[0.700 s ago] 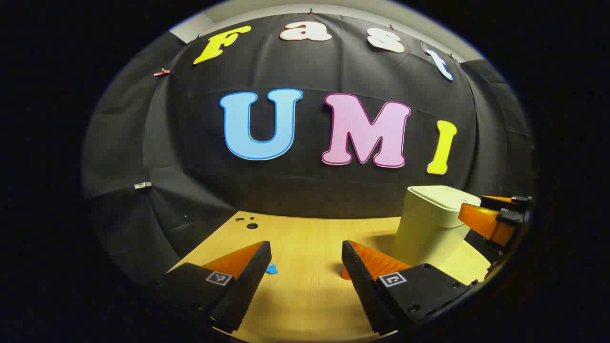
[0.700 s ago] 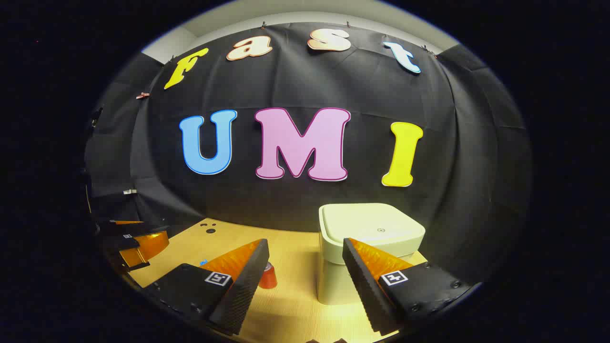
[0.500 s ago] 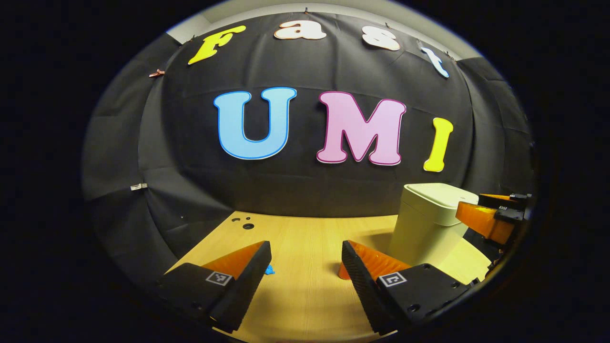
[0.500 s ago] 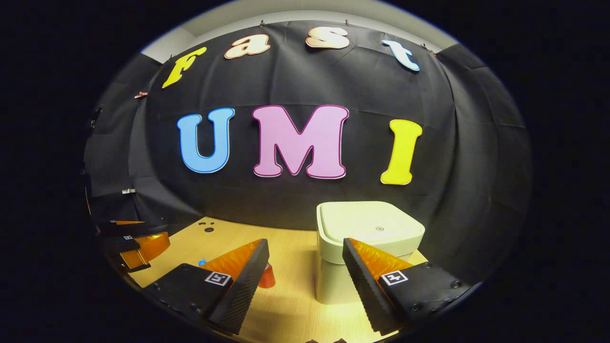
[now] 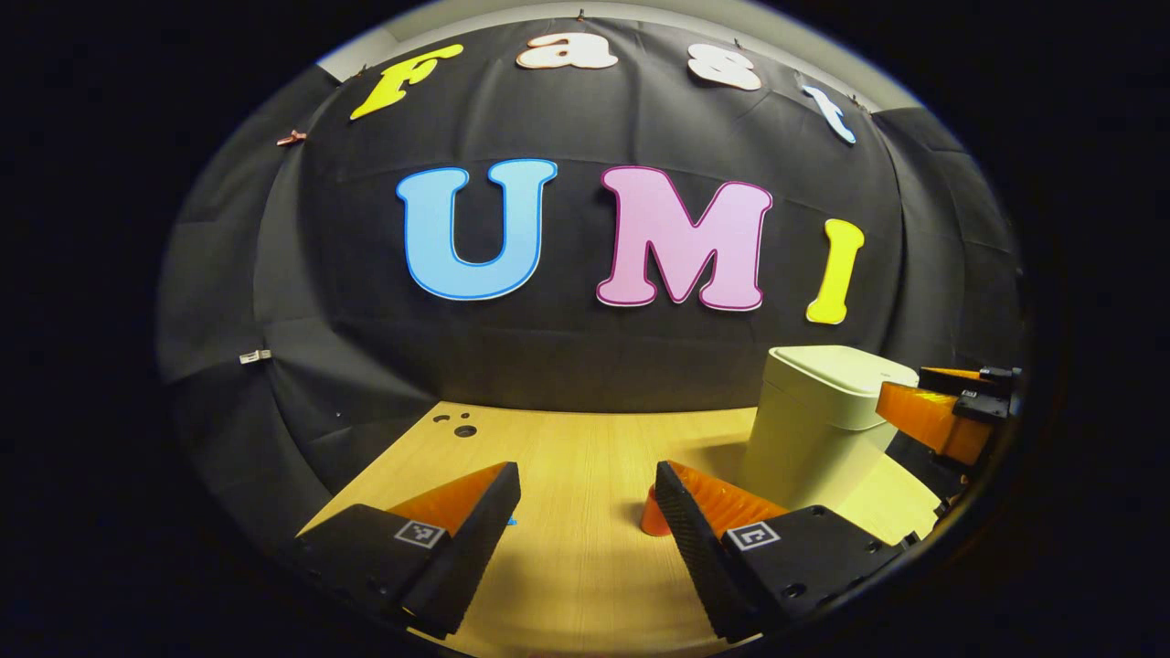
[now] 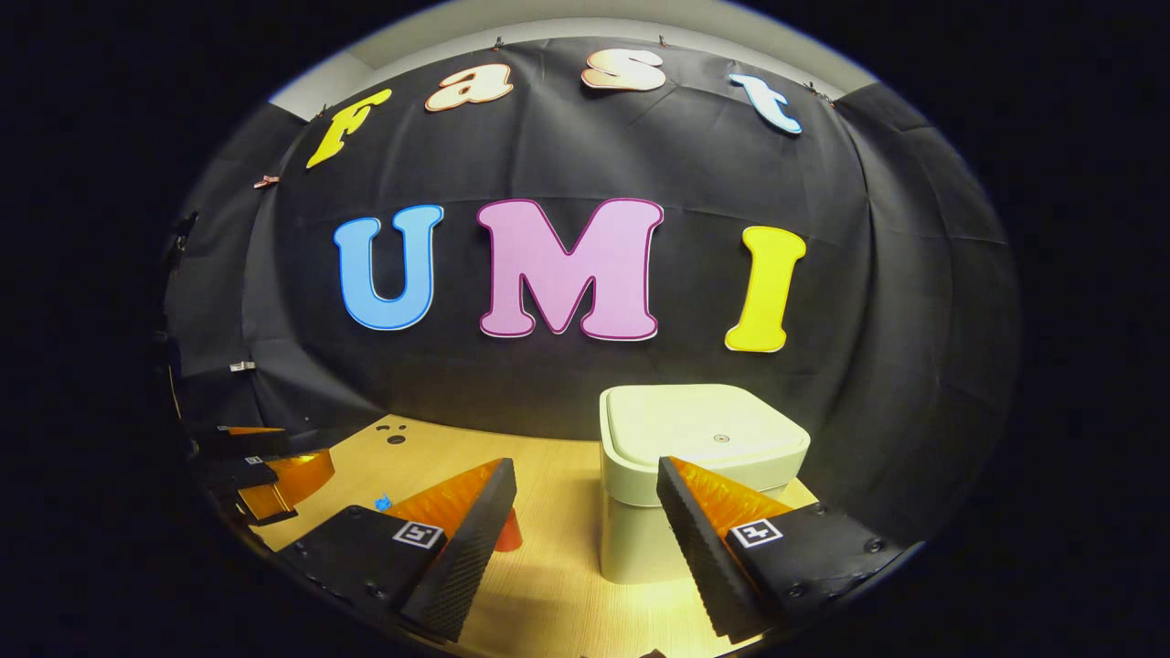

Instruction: Press the lid of the desktop garbage bin to open it, pick up the crumpled paper on the desktop and throw it into the bin, then pick up the pop can on the desktop and drop it into the bin, and finally close the garbage bin lid.

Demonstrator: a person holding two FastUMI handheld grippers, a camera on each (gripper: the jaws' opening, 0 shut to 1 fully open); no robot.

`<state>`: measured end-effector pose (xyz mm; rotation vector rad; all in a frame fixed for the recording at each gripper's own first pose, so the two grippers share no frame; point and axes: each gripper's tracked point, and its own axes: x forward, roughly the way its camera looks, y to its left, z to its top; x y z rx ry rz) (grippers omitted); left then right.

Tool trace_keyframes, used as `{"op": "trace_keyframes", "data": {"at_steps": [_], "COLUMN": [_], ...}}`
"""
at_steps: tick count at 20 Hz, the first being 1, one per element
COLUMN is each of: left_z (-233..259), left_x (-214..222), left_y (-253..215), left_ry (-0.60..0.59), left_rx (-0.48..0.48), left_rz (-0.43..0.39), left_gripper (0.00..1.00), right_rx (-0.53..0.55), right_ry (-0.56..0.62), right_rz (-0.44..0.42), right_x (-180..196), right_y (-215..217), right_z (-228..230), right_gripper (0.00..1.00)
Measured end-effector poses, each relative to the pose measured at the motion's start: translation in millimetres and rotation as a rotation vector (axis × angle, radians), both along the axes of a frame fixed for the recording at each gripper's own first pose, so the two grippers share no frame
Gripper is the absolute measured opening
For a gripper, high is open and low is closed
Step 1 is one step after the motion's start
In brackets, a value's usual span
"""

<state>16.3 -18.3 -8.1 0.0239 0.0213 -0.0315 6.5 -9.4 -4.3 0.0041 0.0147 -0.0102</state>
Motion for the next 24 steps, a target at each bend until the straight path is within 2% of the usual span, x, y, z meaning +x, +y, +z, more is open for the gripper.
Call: {"op": "trace_keyframes", "data": {"at_steps": [18,20,21,23,24], "left_z": [-9.6,-8.5,-7.8,-5.1,-5.2], "left_x": [1.1,1.6,2.3,2.7,2.8], "left_y": [-4.6,-6.6,-7.9,-5.2,-5.0], "left_ry": [0.022,0.018,0.015,0.005,0.000], "left_rx": [0.035,0.034,0.034,0.043,0.046], "left_rz": [0.002,-0.002,-0.003,0.014,0.017], "left_gripper": [0.95,0.96,0.96,0.95,0.96], "right_rx": [-0.047,-0.054,-0.056,-0.054,-0.058], "right_ry": [0.013,-0.002,-0.007,-0.012,-0.012], "right_rz": [0.040,0.042,0.041,0.042,0.039], "right_x": [8.9,8.6,8.9,9.3,9.0], "right_y": [16.5,15.5,14.6,13.7,12.2], "right_z": [-0.5,3.4,3.7,5.0,4.9], "right_gripper": [0.98,0.95,0.88,0.70,0.67]}}
